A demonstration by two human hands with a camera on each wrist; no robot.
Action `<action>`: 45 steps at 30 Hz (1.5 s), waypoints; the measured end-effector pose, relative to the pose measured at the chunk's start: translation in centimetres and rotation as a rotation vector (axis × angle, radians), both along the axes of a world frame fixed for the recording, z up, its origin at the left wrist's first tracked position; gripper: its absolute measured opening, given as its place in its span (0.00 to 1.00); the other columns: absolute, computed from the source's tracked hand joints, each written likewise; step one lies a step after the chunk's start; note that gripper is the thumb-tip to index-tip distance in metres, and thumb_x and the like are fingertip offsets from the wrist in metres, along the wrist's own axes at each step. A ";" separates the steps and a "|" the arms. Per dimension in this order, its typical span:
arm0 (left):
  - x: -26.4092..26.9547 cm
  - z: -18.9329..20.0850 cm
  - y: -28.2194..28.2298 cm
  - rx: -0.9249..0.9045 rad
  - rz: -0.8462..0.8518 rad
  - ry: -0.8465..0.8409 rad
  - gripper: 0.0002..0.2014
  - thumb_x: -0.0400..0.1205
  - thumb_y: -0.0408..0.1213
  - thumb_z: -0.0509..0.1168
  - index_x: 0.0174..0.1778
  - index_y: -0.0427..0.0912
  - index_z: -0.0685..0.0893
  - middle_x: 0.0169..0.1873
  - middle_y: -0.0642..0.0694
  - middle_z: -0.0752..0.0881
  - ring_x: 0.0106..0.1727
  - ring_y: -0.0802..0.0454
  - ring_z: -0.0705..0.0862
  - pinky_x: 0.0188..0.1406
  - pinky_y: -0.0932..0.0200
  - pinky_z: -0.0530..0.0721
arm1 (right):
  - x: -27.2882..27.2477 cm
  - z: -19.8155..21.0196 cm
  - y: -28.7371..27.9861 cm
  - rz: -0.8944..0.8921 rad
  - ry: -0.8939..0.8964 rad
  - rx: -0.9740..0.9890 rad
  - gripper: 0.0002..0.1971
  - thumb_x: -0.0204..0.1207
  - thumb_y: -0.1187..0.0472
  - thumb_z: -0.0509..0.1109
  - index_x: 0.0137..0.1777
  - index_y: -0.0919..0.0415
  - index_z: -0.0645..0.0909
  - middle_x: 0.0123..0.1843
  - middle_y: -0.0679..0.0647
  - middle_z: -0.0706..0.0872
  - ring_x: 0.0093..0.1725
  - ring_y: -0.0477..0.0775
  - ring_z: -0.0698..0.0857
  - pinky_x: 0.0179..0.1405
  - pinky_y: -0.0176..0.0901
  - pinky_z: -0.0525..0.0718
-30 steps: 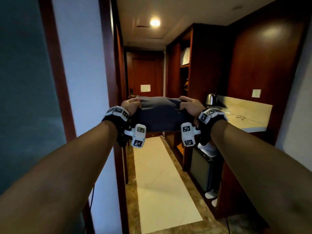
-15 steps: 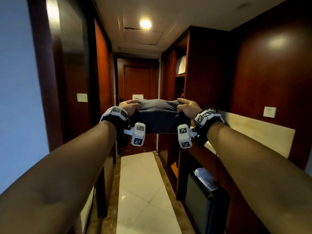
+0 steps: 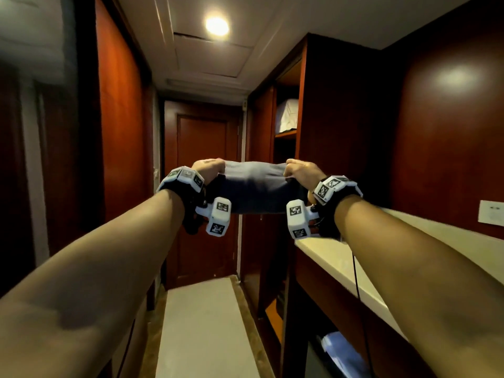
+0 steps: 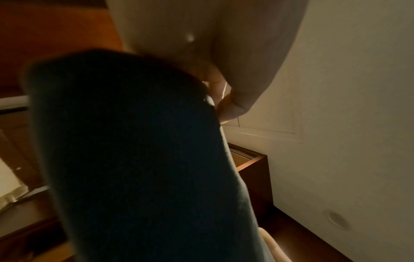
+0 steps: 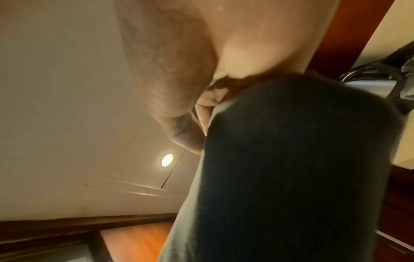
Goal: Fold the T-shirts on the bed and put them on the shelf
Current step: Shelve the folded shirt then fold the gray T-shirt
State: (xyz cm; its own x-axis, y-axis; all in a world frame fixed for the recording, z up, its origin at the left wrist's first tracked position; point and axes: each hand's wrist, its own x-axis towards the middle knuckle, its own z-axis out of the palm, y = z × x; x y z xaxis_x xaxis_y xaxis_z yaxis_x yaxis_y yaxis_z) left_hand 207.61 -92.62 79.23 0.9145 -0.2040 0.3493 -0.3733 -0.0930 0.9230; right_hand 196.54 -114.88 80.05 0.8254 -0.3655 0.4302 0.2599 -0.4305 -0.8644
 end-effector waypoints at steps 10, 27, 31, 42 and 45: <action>21.8 4.3 -7.3 -0.048 -0.075 0.053 0.17 0.72 0.26 0.61 0.55 0.37 0.86 0.46 0.44 0.82 0.48 0.48 0.77 0.47 0.56 0.75 | 23.0 3.6 -6.2 -0.072 -0.067 0.007 0.22 0.76 0.73 0.64 0.70 0.67 0.79 0.64 0.64 0.85 0.50 0.50 0.76 0.29 0.21 0.73; 60.5 10.7 -23.8 -0.174 -0.146 -0.063 0.13 0.80 0.24 0.59 0.54 0.38 0.86 0.50 0.51 0.81 0.57 0.54 0.74 0.57 0.63 0.69 | 59.7 11.6 -21.7 -0.155 -0.063 -0.244 0.07 0.73 0.69 0.66 0.41 0.58 0.83 0.37 0.54 0.80 0.46 0.55 0.78 0.50 0.44 0.77; 68.5 13.6 -27.8 -0.132 -0.206 -0.072 0.09 0.82 0.28 0.60 0.39 0.37 0.83 0.50 0.50 0.79 0.52 0.55 0.75 0.51 0.65 0.71 | 65.8 13.5 -24.2 -0.261 -0.165 -0.216 0.15 0.67 0.71 0.65 0.26 0.54 0.67 0.29 0.44 0.67 0.33 0.45 0.66 0.31 0.36 0.64; 86.3 17.5 -39.4 -0.206 -0.477 -0.115 0.19 0.76 0.33 0.62 0.63 0.47 0.87 0.54 0.45 0.80 0.51 0.45 0.76 0.53 0.53 0.76 | 79.7 18.0 -31.4 -0.614 -0.298 -0.280 0.14 0.65 0.72 0.64 0.25 0.58 0.66 0.29 0.49 0.67 0.34 0.52 0.62 0.30 0.43 0.61; 89.6 19.2 -42.7 -0.259 -0.595 -0.119 0.20 0.74 0.32 0.62 0.60 0.48 0.88 0.54 0.45 0.82 0.49 0.46 0.79 0.53 0.54 0.78 | 81.8 19.3 -33.2 -0.718 -0.322 -0.283 0.12 0.70 0.72 0.65 0.35 0.51 0.77 0.39 0.45 0.77 0.38 0.50 0.72 0.30 0.30 0.70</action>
State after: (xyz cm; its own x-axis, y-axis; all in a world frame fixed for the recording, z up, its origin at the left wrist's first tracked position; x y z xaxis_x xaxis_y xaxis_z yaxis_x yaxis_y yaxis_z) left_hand 297.26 -135.34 98.47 0.6239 -0.5582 0.5470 -0.3934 0.3804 0.8370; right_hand 278.31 -148.06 99.39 0.2544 -0.5987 0.7595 0.0555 -0.7750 -0.6295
